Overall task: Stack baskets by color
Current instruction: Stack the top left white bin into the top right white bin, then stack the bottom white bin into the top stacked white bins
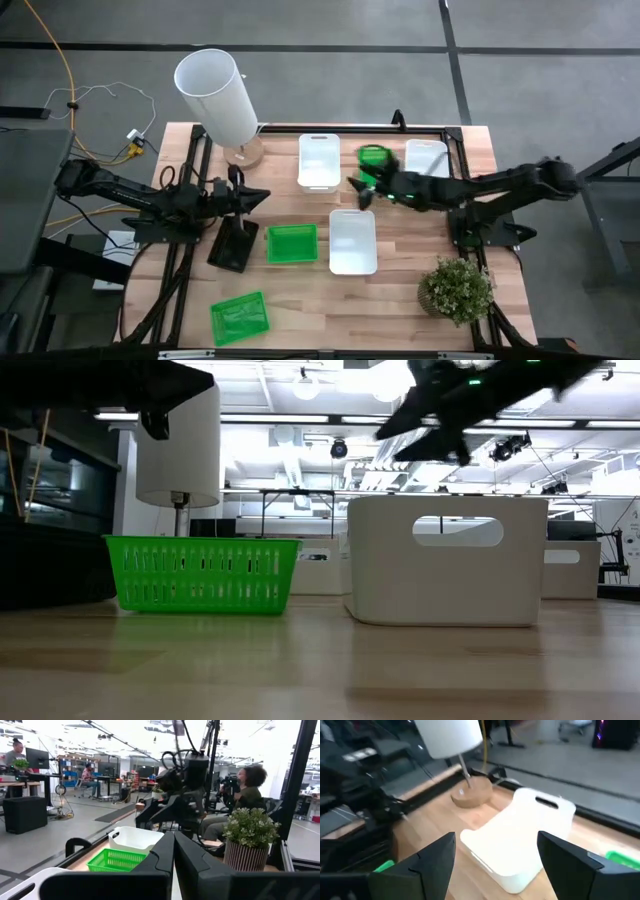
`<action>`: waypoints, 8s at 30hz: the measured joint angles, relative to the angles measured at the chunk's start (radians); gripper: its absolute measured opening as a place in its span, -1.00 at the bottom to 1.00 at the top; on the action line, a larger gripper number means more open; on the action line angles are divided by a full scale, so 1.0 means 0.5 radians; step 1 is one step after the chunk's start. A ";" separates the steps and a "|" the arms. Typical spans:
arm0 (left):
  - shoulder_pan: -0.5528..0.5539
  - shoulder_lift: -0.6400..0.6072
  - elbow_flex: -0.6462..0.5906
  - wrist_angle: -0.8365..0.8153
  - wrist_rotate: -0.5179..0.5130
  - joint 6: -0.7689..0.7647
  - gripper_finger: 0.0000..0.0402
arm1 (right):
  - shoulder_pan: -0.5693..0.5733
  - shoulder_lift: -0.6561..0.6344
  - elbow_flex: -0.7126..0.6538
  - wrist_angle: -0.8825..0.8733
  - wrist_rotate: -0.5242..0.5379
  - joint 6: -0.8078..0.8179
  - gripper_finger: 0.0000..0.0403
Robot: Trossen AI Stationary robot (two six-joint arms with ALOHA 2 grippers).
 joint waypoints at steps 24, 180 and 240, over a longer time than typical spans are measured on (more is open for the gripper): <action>-0.001 0.000 0.000 -0.038 0.026 -0.106 -1.00 | -0.397 1.399 1.064 -0.881 0.390 0.595 0.32; 0.002 0.001 0.002 -0.040 -0.080 -0.109 -1.00 | -0.320 -1.092 -0.360 -0.900 0.238 0.111 0.23; 0.001 0.000 0.002 0.009 0.045 0.001 -1.00 | 0.258 -0.589 -0.413 0.354 -0.821 -0.285 -0.20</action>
